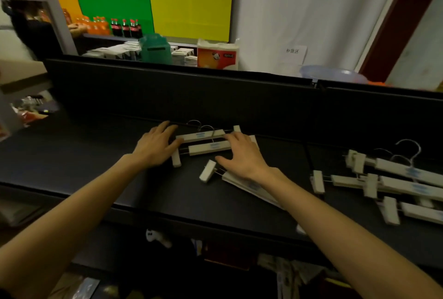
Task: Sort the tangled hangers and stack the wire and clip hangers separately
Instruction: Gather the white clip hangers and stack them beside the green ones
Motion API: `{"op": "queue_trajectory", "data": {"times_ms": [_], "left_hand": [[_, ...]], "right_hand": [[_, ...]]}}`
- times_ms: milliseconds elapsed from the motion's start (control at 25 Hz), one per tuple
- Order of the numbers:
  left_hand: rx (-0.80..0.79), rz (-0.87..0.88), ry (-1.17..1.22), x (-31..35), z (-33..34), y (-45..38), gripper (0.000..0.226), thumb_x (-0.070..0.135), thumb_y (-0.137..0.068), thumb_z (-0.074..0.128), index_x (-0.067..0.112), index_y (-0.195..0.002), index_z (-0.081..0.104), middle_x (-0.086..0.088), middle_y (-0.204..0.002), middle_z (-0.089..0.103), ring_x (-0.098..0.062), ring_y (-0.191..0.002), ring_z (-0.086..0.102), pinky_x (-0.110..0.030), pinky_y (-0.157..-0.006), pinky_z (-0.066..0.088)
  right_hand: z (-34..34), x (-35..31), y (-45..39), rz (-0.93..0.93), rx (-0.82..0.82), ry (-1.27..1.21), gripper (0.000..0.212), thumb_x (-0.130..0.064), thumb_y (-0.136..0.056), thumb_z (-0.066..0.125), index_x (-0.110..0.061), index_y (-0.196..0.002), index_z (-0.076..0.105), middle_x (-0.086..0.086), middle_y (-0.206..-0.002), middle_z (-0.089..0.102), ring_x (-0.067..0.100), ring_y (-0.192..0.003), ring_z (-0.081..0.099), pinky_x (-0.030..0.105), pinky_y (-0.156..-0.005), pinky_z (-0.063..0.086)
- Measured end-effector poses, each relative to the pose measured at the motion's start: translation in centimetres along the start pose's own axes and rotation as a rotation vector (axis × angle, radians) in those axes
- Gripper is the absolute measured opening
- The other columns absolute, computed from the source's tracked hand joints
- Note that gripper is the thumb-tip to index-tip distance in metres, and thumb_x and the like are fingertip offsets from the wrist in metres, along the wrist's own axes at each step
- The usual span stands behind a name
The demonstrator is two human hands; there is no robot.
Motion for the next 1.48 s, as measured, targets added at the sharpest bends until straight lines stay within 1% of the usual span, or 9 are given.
{"op": "queue_trajectory", "data": {"times_ms": [160, 360, 560, 720, 880, 1080, 1240, 1360, 1480], "left_hand": [[-0.083, 0.144, 0.084, 1.2, 0.4, -2.1, 0.064, 0.051, -0.096, 0.056, 0.021, -0.150, 0.039, -0.006, -0.146, 0.050, -0.022, -0.126, 0.053, -0.040, -0.102, 0.048], [-0.177, 0.210, 0.092, 2.5, 1.7, -3.5, 0.042, 0.050, -0.098, 0.053, 0.024, -0.129, 0.058, 0.001, -0.108, 0.060, -0.012, -0.091, 0.059, -0.033, -0.079, 0.052], [-0.078, 0.197, 0.094, 1.7, -0.1, -3.9, 0.028, 0.053, -0.096, 0.055, 0.027, -0.106, 0.054, 0.007, -0.090, 0.053, -0.009, -0.077, 0.055, -0.028, -0.061, 0.041], [0.028, 0.228, -0.012, 0.8, -3.9, -4.3, 0.024, 0.049, -0.094, 0.059, 0.026, -0.098, 0.053, 0.003, -0.091, 0.055, -0.011, -0.073, 0.056, -0.029, -0.061, 0.042], [-0.032, 0.196, 0.068, -1.6, -5.7, -5.2, 0.019, 0.044, -0.094, 0.062, 0.028, -0.103, 0.054, 0.003, -0.086, 0.061, -0.014, -0.073, 0.061, -0.030, -0.060, 0.043], [-0.185, 0.074, 0.241, -6.4, -4.1, -5.2, 0.016, 0.034, -0.096, 0.062, 0.021, -0.107, 0.062, -0.004, -0.090, 0.066, -0.018, -0.081, 0.064, -0.031, -0.068, 0.047], [-0.404, -0.029, 0.415, -9.1, -2.2, -3.3, 0.018, 0.024, -0.096, 0.063, 0.013, -0.110, 0.065, -0.015, -0.094, 0.066, -0.024, -0.079, 0.063, -0.031, -0.067, 0.049], [-0.441, -0.008, 0.439, -8.5, -1.1, -2.0, 0.018, 0.028, -0.094, 0.066, 0.016, -0.108, 0.065, -0.017, -0.098, 0.067, -0.024, -0.077, 0.062, -0.034, -0.068, 0.050], [-0.456, 0.039, 0.466, -7.3, -0.4, -1.2, 0.019, 0.031, -0.093, 0.067, 0.019, -0.109, 0.065, -0.015, -0.099, 0.069, -0.023, -0.078, 0.064, -0.035, -0.072, 0.051]], "right_hand": [[-1.0, -0.5, -0.2, 0.092, 0.030, 0.010, 0.079, -0.058, -0.088, 0.063, -0.022, -0.153, 0.036, 0.004, -0.157, 0.036, 0.023, -0.145, 0.033, 0.042, -0.117, 0.034], [-0.8, -0.3, 4.7, 0.123, -0.113, 0.153, 0.083, -0.070, -0.082, 0.060, -0.028, -0.151, 0.039, -0.002, -0.160, 0.029, 0.018, -0.149, 0.024, 0.041, -0.119, 0.027], [0.2, 0.2, 7.6, 0.055, -0.132, 0.224, 0.048, -0.052, -0.095, 0.057, -0.031, -0.138, 0.054, -0.006, -0.148, 0.045, 0.013, -0.140, 0.037, 0.036, -0.116, 0.032], [0.3, -0.1, 8.4, 0.060, -0.077, 0.176, 0.045, -0.049, -0.098, 0.053, -0.032, -0.140, 0.053, -0.010, -0.131, 0.054, 0.009, -0.120, 0.050, 0.029, -0.100, 0.042], [-1.1, -2.0, 6.9, 0.016, -0.004, 0.158, 0.045, -0.046, -0.100, 0.051, -0.033, -0.144, 0.048, -0.008, -0.121, 0.055, 0.008, -0.101, 0.055, 0.028, -0.087, 0.046], [-1.9, -2.8, 3.1, -0.019, 0.080, 0.139, 0.055, -0.042, -0.098, 0.058, -0.033, -0.149, 0.040, -0.004, -0.128, 0.049, 0.012, -0.106, 0.055, 0.027, -0.085, 0.048], [-0.8, -3.4, -0.3, -0.085, 0.097, 0.223, 0.057, -0.028, -0.091, 0.067, -0.025, -0.144, 0.046, 0.000, -0.145, 0.045, 0.018, -0.122, 0.051, 0.034, -0.094, 0.049], [0.6, -3.2, -3.5, -0.063, -0.017, 0.187, 0.059, -0.022, -0.088, 0.069, -0.026, -0.142, 0.045, -0.002, -0.158, 0.036, 0.022, -0.132, 0.046, 0.039, -0.100, 0.048], [2.4, -2.2, -5.0, -0.004, -0.160, 0.145, 0.062, -0.021, -0.088, 0.069, -0.030, -0.143, 0.043, 0.001, -0.145, 0.050, 0.023, -0.124, 0.052, 0.041, -0.097, 0.050]]}}
Point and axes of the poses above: each hand's wrist, its own y-axis away from the middle knuckle, its own z-axis out of the palm, x = y × z, the point moved 10 cm from there along -y, towards the middle knuckle
